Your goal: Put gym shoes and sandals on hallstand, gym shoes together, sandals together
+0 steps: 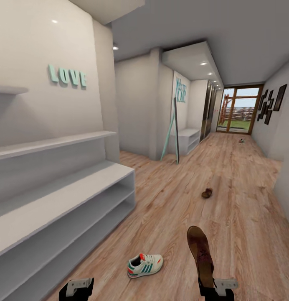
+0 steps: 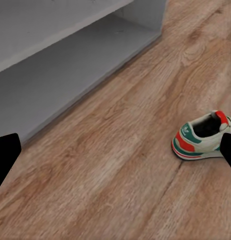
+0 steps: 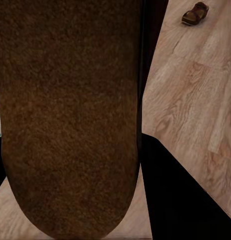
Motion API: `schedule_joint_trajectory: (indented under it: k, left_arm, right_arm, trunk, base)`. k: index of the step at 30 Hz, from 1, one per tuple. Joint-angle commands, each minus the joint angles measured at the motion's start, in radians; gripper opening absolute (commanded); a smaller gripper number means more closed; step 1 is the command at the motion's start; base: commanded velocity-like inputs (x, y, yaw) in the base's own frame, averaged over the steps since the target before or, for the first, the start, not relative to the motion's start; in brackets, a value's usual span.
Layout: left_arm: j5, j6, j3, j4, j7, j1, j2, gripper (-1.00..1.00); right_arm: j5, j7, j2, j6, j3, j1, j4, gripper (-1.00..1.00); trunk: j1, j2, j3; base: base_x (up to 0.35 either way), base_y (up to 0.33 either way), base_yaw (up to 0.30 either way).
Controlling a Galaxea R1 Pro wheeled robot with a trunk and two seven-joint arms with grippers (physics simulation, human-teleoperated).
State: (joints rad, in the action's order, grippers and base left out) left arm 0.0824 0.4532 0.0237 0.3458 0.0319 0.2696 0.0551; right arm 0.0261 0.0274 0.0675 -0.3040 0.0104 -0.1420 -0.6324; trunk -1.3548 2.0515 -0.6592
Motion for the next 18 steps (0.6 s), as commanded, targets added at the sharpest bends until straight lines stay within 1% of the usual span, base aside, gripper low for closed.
schedule_joint_trajectory:
  k: [1,5,10,13,18]
  left_arm:
    - [0.008,0.003,-0.001,-0.001,0.003,0.000,0.000,1.00]
    - [0.008,0.003,-0.001,-0.001,0.003,0.000,0.000,1.00]
    - [0.008,0.003,-0.001,-0.001,0.003,0.000,0.000,1.00]
    - [0.008,0.003,-0.001,-0.001,0.003,0.000,0.000,1.00]
    - [0.008,0.003,-0.001,-0.001,0.003,0.000,0.000,1.00]
  right_arm:
    - [0.006,0.002,0.000,-0.003,-0.001,-0.001,0.000,-1.00]
    - [0.006,0.001,0.000,-0.003,-0.001,-0.001,-0.001,-1.00]
    - [0.005,-0.002,0.004,-0.002,-0.001,-0.001,0.000,-1.00]
    - [0.005,-0.002,0.004,-0.001,-0.001,-0.001,0.000,-1.00]
    - [0.006,-0.001,0.003,-0.001,-0.001,-0.001,-0.001,-1.00]
  trunk:
    - [0.000,0.000,-0.001]
    - [0.000,0.000,-0.001]
    - [0.000,0.000,-0.001]
    - [0.000,0.000,-0.001]
    - [0.000,0.000,-0.001]
  base:
    - [0.000,0.281,-0.122]
    - [0.083,0.250,-0.032]
    - [0.178,0.199,-0.006]
    - [0.112,0.061,-0.001]
    - [0.024,0.012,0.000]
